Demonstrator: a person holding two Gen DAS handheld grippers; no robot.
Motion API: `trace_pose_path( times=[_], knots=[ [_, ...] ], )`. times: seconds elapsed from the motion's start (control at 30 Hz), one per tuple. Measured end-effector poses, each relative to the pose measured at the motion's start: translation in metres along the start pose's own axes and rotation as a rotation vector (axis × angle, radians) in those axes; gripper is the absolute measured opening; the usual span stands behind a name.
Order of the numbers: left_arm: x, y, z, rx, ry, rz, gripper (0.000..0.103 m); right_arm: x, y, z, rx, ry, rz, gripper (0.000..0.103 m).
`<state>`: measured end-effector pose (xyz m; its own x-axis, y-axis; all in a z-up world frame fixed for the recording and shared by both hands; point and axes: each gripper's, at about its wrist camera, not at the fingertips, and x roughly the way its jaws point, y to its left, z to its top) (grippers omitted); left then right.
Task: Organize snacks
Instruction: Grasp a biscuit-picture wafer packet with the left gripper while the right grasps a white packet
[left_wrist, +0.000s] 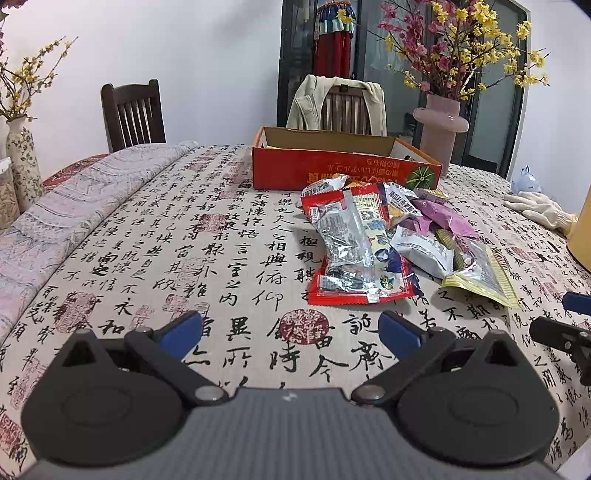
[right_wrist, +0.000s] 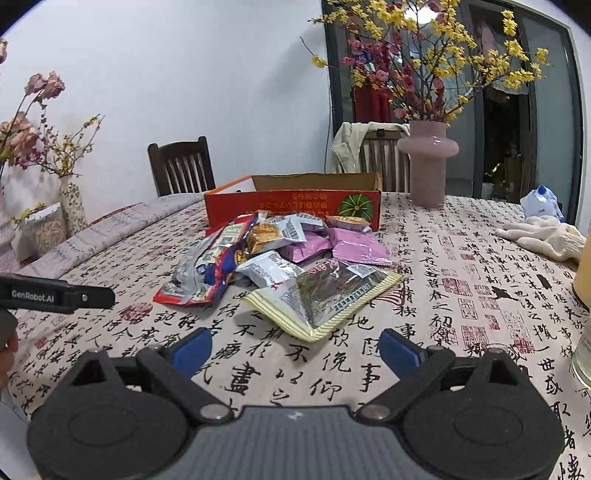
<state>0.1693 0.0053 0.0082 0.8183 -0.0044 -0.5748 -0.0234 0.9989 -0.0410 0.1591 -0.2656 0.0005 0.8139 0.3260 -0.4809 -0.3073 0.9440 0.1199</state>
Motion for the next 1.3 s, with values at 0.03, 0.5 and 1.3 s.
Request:
trace_pose_path(
  times=[0.03,0.5,1.3],
  knots=[
    [0.002,0.001,0.002,-0.003,0.004,-0.003,0.103,0.002,-0.001,0.001,0.002,0.005,-0.001,0.097],
    [0.053,0.044,0.027,-0.052,0.034,0.04,0.103,0.093,0.01,0.064,-0.127,0.072,0.064,0.081],
    [0.254,0.015,0.156,-0.039,0.168,-0.376,0.051,0.12,-0.043,0.108,-0.002,0.028,0.065,0.039]
  ],
)
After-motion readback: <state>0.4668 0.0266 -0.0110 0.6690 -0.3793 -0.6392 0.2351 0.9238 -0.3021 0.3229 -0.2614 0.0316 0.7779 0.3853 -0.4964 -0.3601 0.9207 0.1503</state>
